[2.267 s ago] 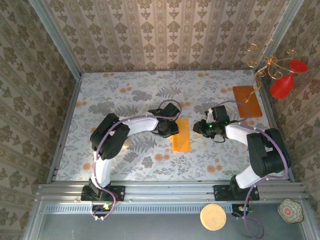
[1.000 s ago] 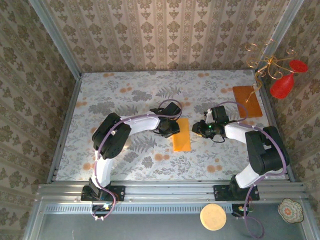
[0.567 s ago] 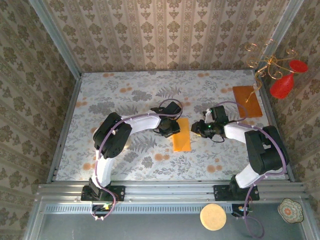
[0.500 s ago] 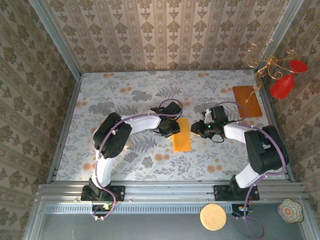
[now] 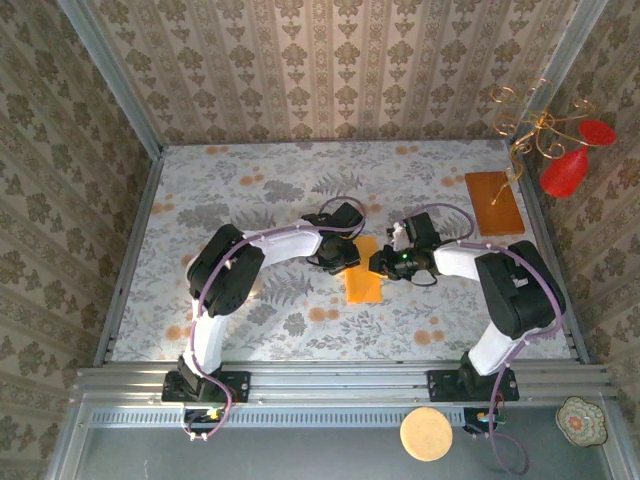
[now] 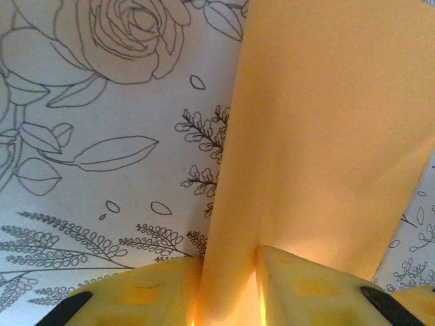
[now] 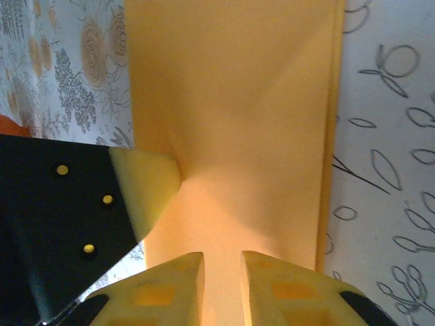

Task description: Fold a paper plane with a square sheet of paper (pick it up from the middle)

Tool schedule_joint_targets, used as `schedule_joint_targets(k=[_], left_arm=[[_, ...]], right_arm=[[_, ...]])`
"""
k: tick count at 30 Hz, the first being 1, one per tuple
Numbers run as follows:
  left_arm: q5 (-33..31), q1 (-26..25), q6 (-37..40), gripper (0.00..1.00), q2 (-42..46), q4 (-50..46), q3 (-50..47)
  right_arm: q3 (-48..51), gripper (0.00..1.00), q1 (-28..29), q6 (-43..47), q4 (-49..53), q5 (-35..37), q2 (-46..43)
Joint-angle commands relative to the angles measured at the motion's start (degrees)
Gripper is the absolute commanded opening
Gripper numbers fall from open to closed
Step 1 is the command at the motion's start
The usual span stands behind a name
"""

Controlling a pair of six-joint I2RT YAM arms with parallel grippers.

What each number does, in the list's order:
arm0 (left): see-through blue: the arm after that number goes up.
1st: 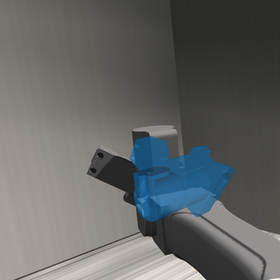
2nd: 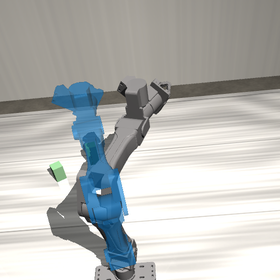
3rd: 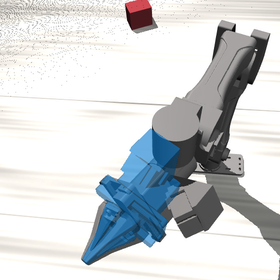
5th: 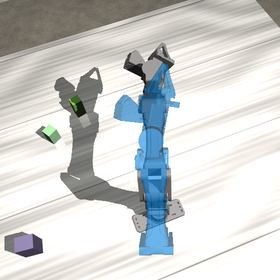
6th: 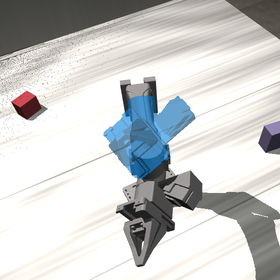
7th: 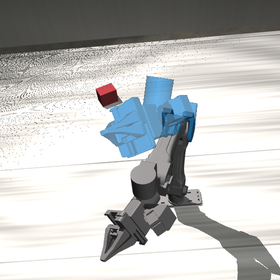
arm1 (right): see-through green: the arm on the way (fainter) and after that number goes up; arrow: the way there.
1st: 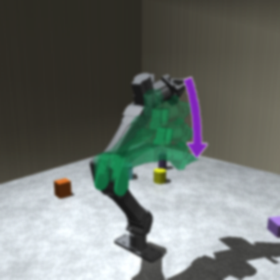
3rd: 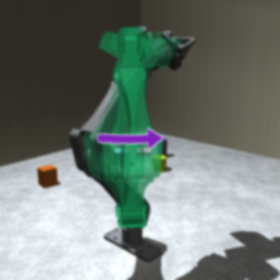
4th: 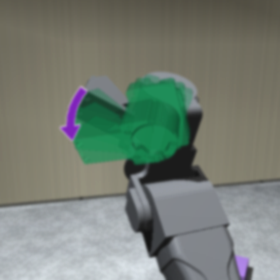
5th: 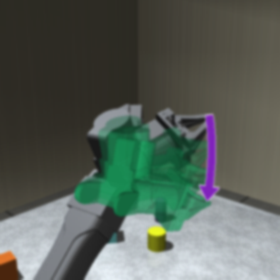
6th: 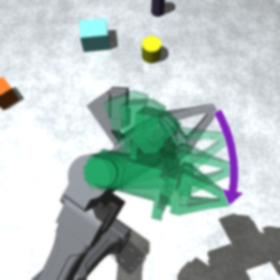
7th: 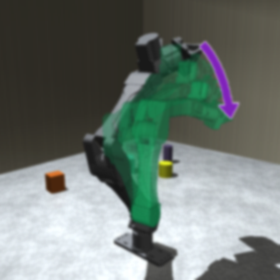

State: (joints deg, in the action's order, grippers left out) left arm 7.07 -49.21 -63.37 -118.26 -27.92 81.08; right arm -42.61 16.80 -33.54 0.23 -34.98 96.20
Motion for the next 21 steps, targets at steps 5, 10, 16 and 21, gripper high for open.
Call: schedule_joint_targets(k=[5,10,16,21], left_arm=[[-1.5,-0.2,1.1,0.32,-8.3,-1.8,-3.0],[-1.2,-0.3,1.1,0.32,-8.5,-1.9,-2.9],[-1.2,-0.2,1.1,0.32,-8.5,-1.8,-2.9],[-1.3,-0.2,1.3,0.33,-8.1,-1.8,-3.0]], right_arm=[[-2.4,0.23,0.3,1.2,2.7,0.0,2.9],[-2.4,0.23,0.3,1.3,3.0,0.3,3.4],[-2.5,0.23,0.3,1.8,4.4,1.7,4.0],[-2.6,0.21,0.2,2.4,6.6,3.8,5.2]])
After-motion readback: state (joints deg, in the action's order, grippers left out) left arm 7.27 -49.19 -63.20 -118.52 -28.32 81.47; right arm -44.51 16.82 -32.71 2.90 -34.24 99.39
